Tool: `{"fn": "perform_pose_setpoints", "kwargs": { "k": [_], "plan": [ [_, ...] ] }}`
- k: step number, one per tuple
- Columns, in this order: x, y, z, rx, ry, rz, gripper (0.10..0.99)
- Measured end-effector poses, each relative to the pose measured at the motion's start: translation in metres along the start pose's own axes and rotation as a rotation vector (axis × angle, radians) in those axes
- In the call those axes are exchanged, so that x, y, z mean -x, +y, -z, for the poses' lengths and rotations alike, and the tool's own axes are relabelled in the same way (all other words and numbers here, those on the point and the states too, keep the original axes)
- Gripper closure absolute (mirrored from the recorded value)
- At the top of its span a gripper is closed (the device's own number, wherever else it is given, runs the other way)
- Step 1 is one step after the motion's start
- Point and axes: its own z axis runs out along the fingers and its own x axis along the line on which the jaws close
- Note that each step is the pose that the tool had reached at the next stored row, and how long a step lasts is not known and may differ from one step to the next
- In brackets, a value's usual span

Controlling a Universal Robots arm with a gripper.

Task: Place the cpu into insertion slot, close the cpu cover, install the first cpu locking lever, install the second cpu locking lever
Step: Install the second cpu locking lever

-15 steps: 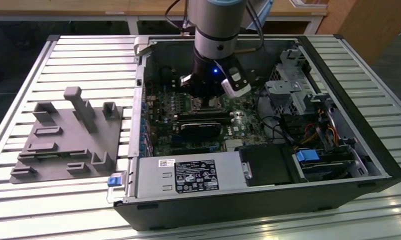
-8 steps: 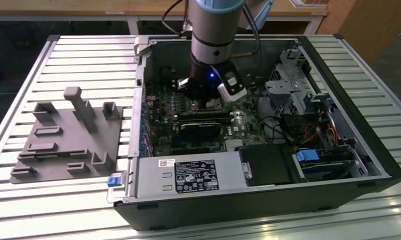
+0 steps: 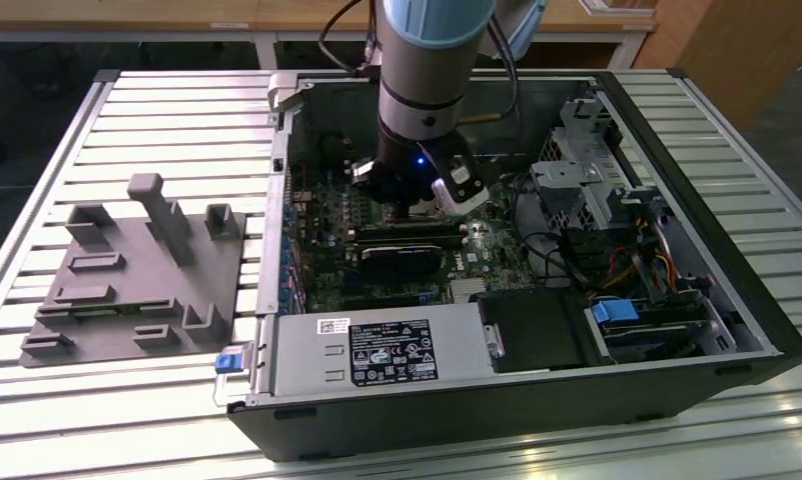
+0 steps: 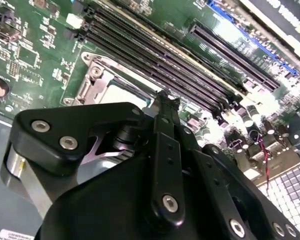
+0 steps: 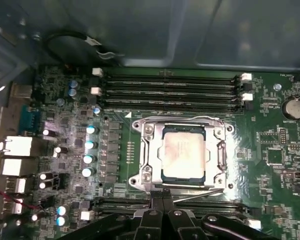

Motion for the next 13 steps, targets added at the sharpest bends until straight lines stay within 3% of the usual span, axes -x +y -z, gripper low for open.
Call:
{"fn": "perform_pose_setpoints", "kwargs": {
  "k": [6, 10, 13],
  "plan": [
    [-0.0041, -0.0051, -0.002, 0.026, -0.0006, 0.001, 0.98],
    [-0.0047, -0.0068, -0.0074, 0.03, -0.0006, 0.001, 0.98],
    [-0.0059, -0.0119, -0.0076, 0.038, -0.0009, 0.001, 0.98]
  ]
}}
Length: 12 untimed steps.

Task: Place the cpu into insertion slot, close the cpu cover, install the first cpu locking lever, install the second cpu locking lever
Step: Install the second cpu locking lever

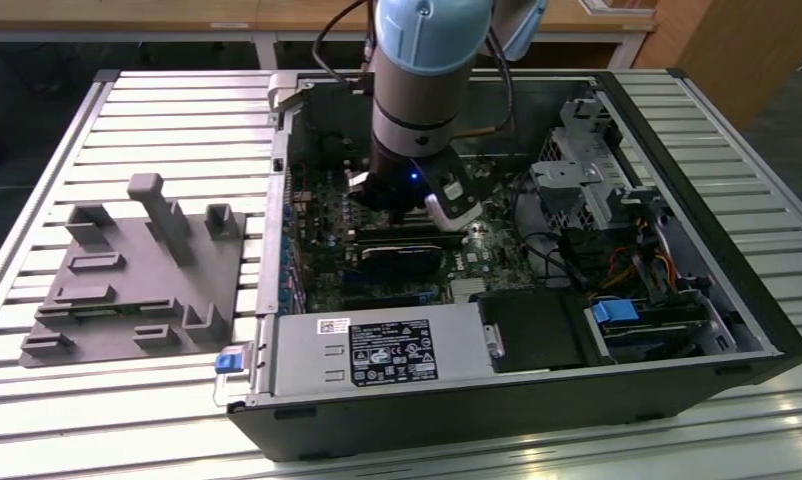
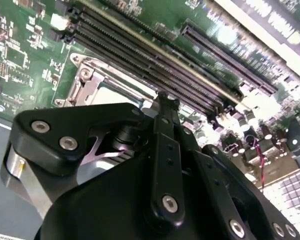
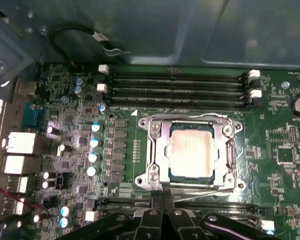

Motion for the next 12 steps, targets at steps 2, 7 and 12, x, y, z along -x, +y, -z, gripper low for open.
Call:
{"fn": "perform_pose_setpoints", "kwargs": {
  "k": [2, 7, 12],
  "plan": [
    [-0.001, -0.0032, 0.0006, 0.008, 0.0, 0.0, 0.98],
    [-0.0079, -0.0057, 0.0001, 0.029, -0.001, 0.001, 0.98],
    [-0.0101, -0.007, -0.0056, 0.044, -0.0016, 0.001, 0.98]
  ]
}}
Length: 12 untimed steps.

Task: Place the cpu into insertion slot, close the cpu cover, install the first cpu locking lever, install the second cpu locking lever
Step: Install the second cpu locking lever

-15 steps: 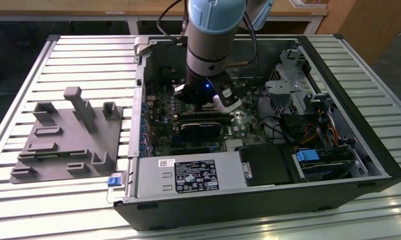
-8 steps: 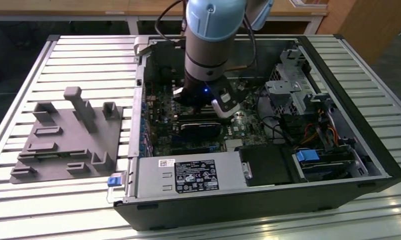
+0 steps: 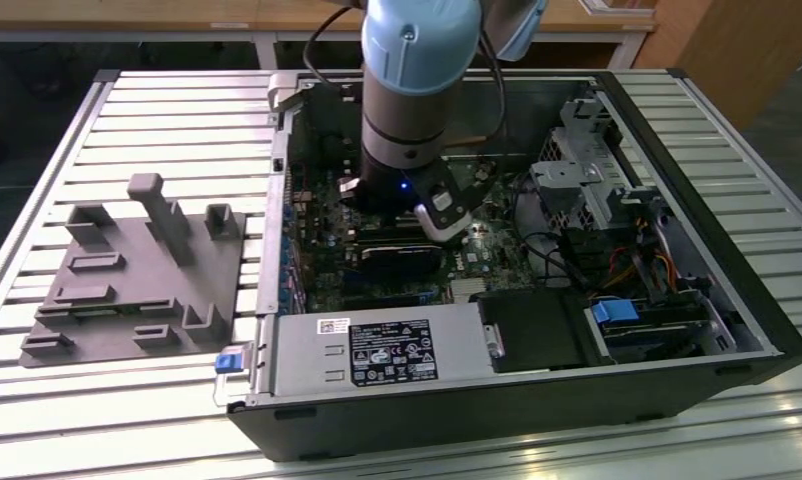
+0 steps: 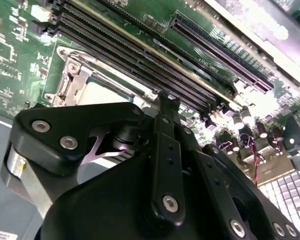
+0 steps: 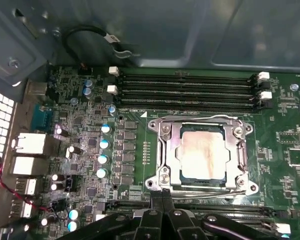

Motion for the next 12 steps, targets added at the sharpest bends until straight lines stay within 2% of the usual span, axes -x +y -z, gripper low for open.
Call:
{"fn": "perform_pose_setpoints", "kwargs": {
  "k": [3, 12],
  "plan": [
    [-0.0005, -0.0013, -0.0045, 0.001, 0.0, 0.0, 0.98],
    [-0.0031, -0.0014, -0.0099, 0.007, -0.0002, 0.0, 0.98]
  ]
}}
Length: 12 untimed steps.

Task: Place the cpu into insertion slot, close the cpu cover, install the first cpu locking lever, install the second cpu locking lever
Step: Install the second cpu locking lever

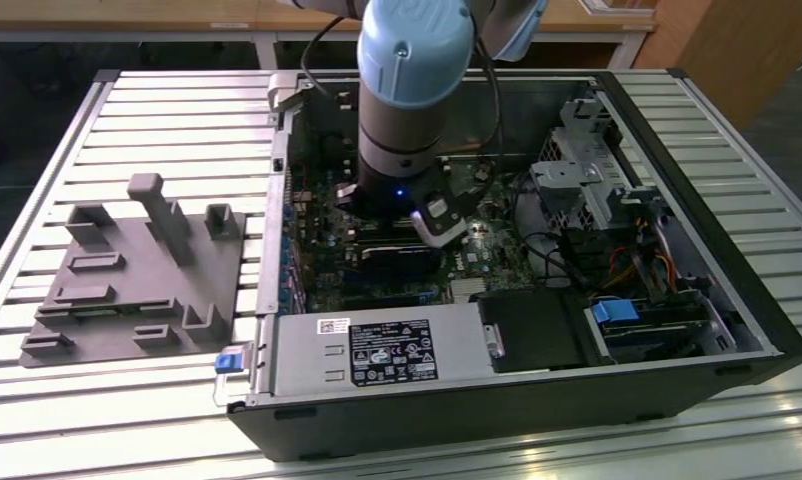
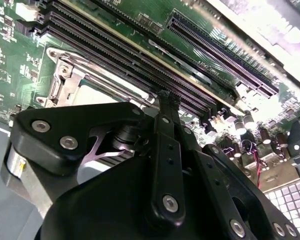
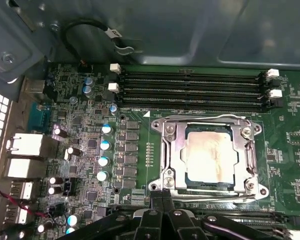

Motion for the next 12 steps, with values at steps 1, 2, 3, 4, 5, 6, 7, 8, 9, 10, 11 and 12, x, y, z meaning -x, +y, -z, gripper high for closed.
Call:
{"fn": "perform_pose_setpoints", "kwargs": {
  "k": [1, 2, 3, 4, 5, 6, 7, 8, 9, 10, 11, 12],
  "plan": [
    [-0.0003, 0.0001, -0.0006, 0.001, 0.0001, 0.0, 0.98],
    [-0.0006, 0.0004, -0.001, 0.001, 0.0001, 0.0, 0.98],
    [-0.0009, 0.0009, -0.0017, 0.002, 0.0, 0.0, 0.98],
    [-0.0011, 0.0015, -0.0022, 0.004, 0.0, 0.0, 0.98],
    [-0.0014, 0.0022, -0.0028, 0.004, 0.0, 0.0, 0.98],
    [-0.0017, 0.0029, -0.0034, 0.006, -0.0001, 0.0, 0.98],
    [-0.002, 0.0036, -0.0039, 0.007, -0.0001, 0.0, 0.98],
    [-0.0023, 0.0042, -0.0044, 0.009, -0.0001, 0.0, 0.98],
    [-0.0026, 0.0047, -0.005, 0.01, -0.0002, 0.0, 0.98],
    [-0.0031, 0.0053, -0.0056, 0.012, -0.0003, 0.0, 0.98],
    [-0.0037, 0.0058, -0.0061, 0.013, -0.0003, 0.0, 0.98],
    [-0.0046, 0.0063, -0.0068, 0.015, -0.0003, 0.0, 0.98]
  ]
}}
